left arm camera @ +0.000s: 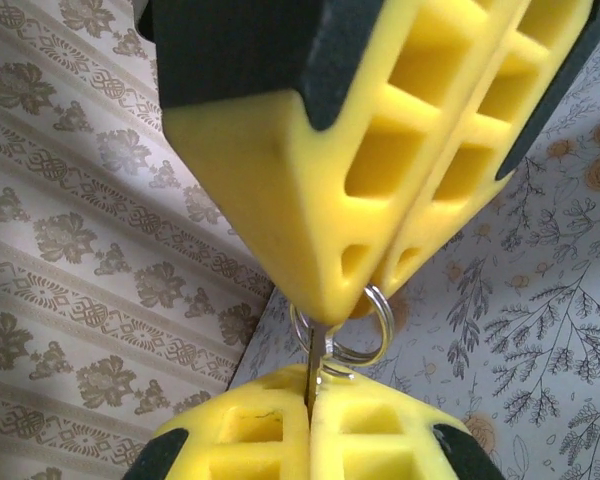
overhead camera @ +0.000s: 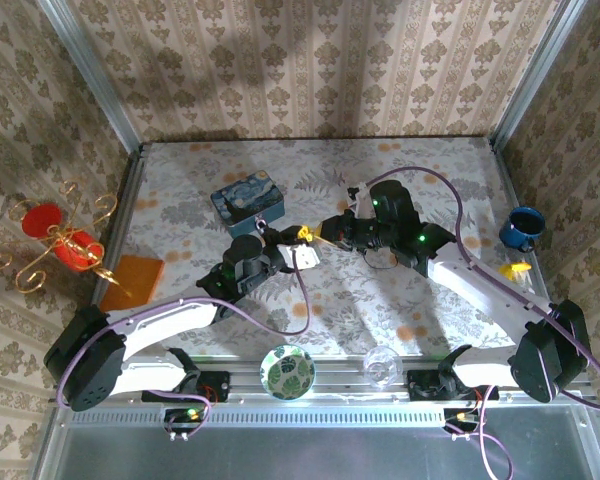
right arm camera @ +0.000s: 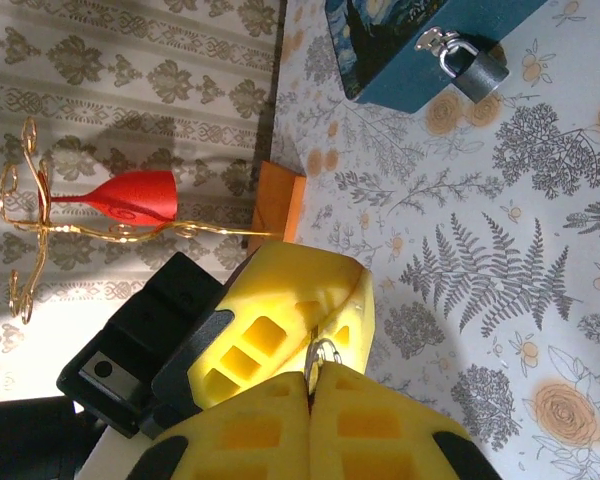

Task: Unlock a padlock with a key

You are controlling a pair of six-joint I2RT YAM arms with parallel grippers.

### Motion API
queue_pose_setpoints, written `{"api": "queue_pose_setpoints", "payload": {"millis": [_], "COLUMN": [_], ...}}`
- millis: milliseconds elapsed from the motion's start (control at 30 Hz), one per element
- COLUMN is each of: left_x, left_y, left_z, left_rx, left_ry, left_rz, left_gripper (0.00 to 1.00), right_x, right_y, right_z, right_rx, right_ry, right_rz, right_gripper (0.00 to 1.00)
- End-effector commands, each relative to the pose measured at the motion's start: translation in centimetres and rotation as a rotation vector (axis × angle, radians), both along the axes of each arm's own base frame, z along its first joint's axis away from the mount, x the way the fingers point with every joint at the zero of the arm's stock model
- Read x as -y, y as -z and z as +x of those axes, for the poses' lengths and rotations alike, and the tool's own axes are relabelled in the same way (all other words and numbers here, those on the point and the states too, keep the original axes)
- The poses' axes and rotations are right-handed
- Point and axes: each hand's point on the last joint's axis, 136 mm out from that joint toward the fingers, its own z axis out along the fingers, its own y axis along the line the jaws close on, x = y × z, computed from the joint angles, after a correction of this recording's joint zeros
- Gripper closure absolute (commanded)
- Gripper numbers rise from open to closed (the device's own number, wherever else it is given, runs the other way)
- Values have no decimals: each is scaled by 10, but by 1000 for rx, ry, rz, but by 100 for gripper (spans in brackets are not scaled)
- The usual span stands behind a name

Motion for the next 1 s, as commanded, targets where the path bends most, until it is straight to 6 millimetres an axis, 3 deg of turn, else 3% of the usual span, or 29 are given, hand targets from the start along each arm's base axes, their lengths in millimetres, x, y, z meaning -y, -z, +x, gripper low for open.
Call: {"api": "queue_pose_setpoints", "payload": {"millis": [0,67,100,167,333,533,700,967], "left_x": [2,1,2,0,-13,-43,-68,-111], "left_y": [-21,-22,-23,-25,-37,-69,-83,-74], "left_z": [0,0,0,-3,-12,-25,-17,14], "left_rx": [43,39,36,20,-51,-263,-540,-909], "left_ry": [-3,-5,-5,-3,-18,-72,-175,-346], "left_rz": [-66,-72,-74,-83,-170,-426,-625,-954], "left_gripper": [100,98,88,60,25,0,0,4], "right_x": [-7,-6,-5,0,24,45,52,56], "right_y": [-14,-13,-13,-13,-14,-13,-5,0], "right_z": [3,3,4,5,15,19,22,25], "right_rx": [39,44,50,64,115,219,308,450], "right_ry": [-13,-11,-8,7,84,159,191,196], "right_rz": [22,17,15,6,-50,-99,-101,-103], "right_gripper": [100,100,100,100,100,100,100,100]}}
